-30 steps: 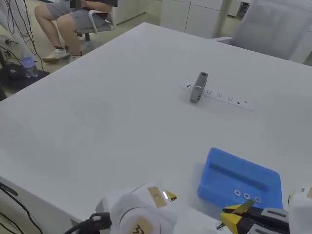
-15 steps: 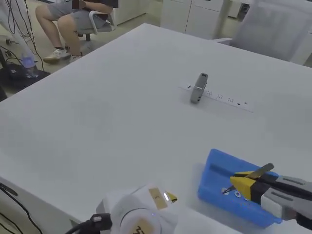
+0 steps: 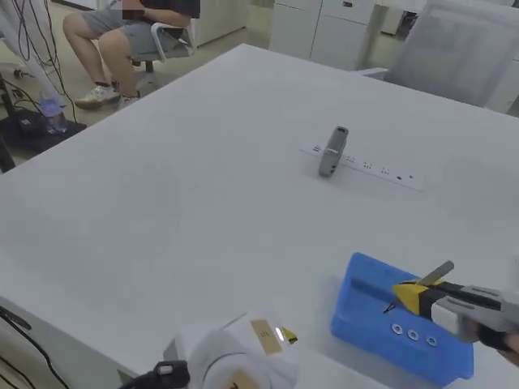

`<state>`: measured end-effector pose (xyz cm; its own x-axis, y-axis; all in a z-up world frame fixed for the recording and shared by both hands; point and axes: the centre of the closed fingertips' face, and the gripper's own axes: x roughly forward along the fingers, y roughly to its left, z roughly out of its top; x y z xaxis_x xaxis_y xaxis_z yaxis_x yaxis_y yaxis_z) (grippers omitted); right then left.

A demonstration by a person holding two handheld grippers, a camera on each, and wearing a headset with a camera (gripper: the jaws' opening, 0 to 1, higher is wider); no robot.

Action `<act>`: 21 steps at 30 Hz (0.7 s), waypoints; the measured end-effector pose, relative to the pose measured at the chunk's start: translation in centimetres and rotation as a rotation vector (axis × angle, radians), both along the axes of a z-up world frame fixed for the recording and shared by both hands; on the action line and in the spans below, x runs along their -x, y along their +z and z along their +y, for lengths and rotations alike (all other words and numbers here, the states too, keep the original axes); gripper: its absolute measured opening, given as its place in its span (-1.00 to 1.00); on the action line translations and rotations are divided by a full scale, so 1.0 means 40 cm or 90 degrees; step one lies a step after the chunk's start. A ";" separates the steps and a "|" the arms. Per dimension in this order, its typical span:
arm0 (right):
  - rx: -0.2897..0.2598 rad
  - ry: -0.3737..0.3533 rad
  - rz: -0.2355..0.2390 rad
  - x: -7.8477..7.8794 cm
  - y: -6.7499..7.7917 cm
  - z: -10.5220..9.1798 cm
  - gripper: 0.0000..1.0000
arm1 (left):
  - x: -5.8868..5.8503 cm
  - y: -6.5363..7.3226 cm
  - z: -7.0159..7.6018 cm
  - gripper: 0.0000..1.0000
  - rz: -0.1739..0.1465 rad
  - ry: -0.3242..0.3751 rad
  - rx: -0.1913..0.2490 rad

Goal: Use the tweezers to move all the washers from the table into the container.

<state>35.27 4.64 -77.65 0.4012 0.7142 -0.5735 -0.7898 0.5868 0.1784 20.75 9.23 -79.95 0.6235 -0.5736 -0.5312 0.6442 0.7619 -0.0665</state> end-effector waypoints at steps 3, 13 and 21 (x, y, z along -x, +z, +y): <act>0.002 -0.012 0.021 -0.007 -0.023 0.001 -0.93 | 0.000 0.000 0.000 0.20 0.000 -0.001 -0.001; 0.025 -0.024 0.045 -0.023 -0.074 0.001 -0.93 | 0.001 -0.001 0.000 0.20 0.003 0.000 0.003; 0.043 -0.013 0.040 -0.024 -0.089 -0.003 -0.93 | 0.001 -0.003 0.000 0.20 0.007 0.000 0.004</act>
